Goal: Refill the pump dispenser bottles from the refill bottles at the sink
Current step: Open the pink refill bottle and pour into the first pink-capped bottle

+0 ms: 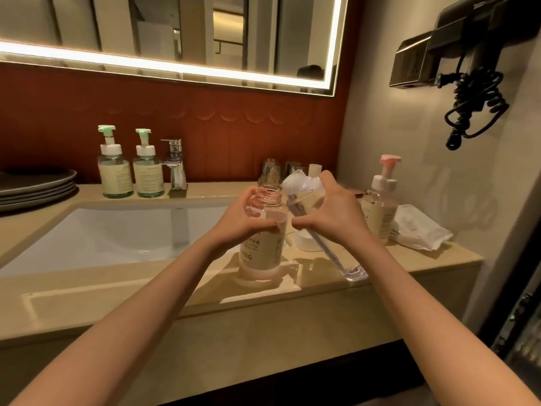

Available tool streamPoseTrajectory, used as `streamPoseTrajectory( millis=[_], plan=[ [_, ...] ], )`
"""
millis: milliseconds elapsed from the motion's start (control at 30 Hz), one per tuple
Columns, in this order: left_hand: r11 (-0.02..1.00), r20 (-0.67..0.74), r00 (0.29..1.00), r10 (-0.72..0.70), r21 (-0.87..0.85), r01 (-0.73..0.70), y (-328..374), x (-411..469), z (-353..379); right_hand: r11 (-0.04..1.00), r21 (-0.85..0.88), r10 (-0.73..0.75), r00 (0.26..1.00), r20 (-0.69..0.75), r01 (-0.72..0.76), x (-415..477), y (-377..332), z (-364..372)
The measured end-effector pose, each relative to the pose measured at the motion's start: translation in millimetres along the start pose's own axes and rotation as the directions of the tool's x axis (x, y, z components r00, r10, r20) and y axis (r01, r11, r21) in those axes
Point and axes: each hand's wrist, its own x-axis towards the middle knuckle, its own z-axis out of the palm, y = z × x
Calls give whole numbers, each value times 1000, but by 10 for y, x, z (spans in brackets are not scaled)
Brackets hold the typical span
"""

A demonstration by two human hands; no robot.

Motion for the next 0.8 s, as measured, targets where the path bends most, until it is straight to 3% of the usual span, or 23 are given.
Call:
streamPoseTrajectory(
  millis=[800],
  plan=[
    [997,-107,993,43,74,-35,-80,-1,53,929,-342,-130,990,51,139,200,-90,-58]
  ],
)
